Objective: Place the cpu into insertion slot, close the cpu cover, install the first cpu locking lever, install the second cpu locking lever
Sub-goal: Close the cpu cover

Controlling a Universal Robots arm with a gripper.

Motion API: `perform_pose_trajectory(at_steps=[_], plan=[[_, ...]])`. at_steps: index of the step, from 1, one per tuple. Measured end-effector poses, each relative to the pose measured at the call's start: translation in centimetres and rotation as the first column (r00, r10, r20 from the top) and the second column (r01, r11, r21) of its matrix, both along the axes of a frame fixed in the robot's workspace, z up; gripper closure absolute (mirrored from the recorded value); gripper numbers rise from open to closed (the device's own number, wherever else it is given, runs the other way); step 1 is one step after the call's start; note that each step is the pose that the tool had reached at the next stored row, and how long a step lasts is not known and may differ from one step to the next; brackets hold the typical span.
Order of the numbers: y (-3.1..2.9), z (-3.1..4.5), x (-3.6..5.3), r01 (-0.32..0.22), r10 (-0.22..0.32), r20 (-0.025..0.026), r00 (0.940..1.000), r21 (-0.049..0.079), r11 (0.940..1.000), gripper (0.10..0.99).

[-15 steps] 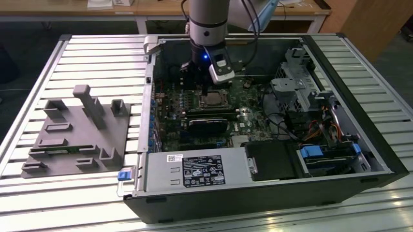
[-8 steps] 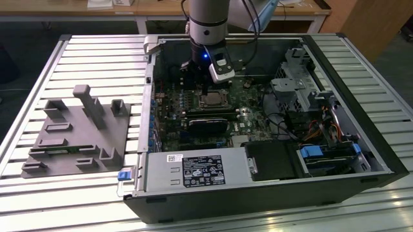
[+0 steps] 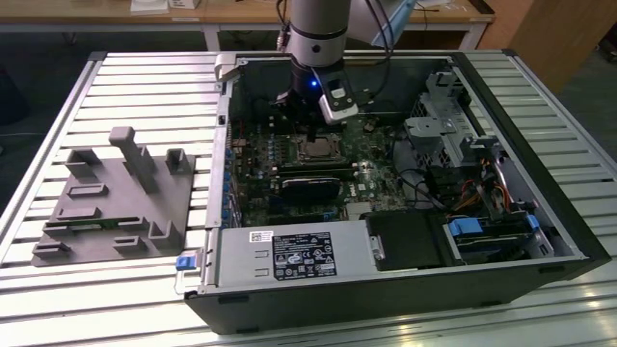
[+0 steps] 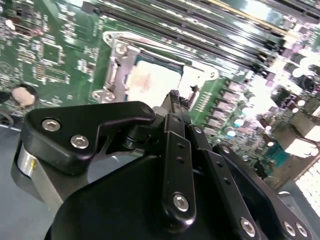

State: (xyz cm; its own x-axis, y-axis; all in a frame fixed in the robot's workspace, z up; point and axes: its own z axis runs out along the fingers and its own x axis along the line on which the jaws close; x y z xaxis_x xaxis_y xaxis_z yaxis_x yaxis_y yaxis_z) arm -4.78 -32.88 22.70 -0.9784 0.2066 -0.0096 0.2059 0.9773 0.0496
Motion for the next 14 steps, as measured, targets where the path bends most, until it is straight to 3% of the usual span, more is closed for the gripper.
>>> perform_pose_trajectory(at_steps=[8, 14], plan=[[0.0, 0.0, 1.68, 0.0, 0.0, 0.0001, 1.0, 0.0, 1.0, 0.98], [0.0, 0.19, 1.86, 0.0, 0.0, 0.0001, 1.0, 0.0, 1.0, 0.98]])
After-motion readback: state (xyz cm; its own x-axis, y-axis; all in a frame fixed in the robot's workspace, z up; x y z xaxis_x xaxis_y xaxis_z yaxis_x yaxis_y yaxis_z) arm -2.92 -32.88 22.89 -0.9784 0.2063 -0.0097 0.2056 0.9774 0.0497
